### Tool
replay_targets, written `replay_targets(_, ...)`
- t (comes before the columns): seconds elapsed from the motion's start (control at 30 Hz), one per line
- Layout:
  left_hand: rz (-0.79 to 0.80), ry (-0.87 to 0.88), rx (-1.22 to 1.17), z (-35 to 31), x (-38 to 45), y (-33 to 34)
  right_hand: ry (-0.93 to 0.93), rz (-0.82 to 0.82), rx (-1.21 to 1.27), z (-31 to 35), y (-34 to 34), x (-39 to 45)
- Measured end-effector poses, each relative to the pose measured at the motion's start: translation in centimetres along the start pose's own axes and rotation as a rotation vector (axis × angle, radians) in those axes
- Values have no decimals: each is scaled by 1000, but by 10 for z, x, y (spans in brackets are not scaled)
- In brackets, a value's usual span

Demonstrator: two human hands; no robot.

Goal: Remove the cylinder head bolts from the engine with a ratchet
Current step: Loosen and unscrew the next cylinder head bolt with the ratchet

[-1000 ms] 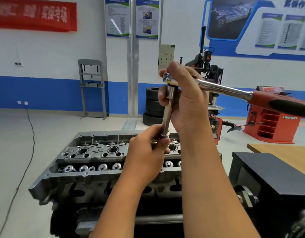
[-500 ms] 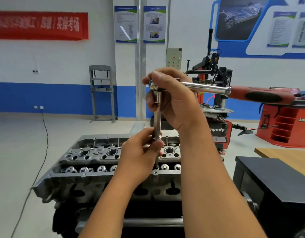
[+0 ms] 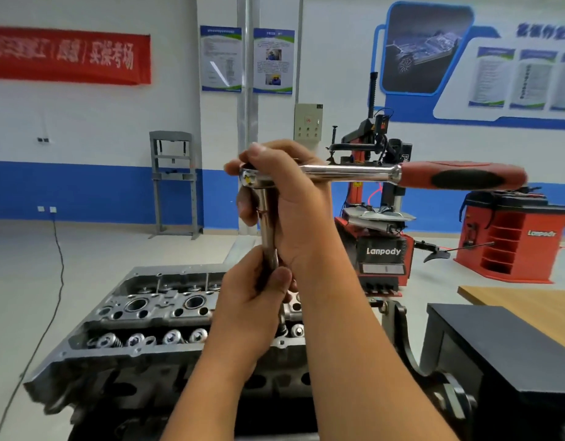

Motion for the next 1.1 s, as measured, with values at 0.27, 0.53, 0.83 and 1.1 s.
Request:
replay_targets(0.27, 241, 10, -41, -5, -6, 8, 16, -106, -23, 12, -8, -9)
replay_targets(0.53, 32, 26, 41, -9, -5, 12, -82, -302, -117, 21, -25, -13)
replay_targets(0.83, 131, -34, -38, -6, -7, 4, 121, -167, 91, 13, -12, -13)
replay_targets(1.1, -35, 66, 14, -10, -10, 12, -190, -340, -340, 30, -23, -17)
Point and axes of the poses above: each hand's wrist, its own x-axis towards the middle knuckle, its own y-axis out of the palm, z = x × y, the point moved 7 cm from there along x, towards the middle knuckle, and after that the axes turned 14 degrees about -y, right-handed, at the moved point
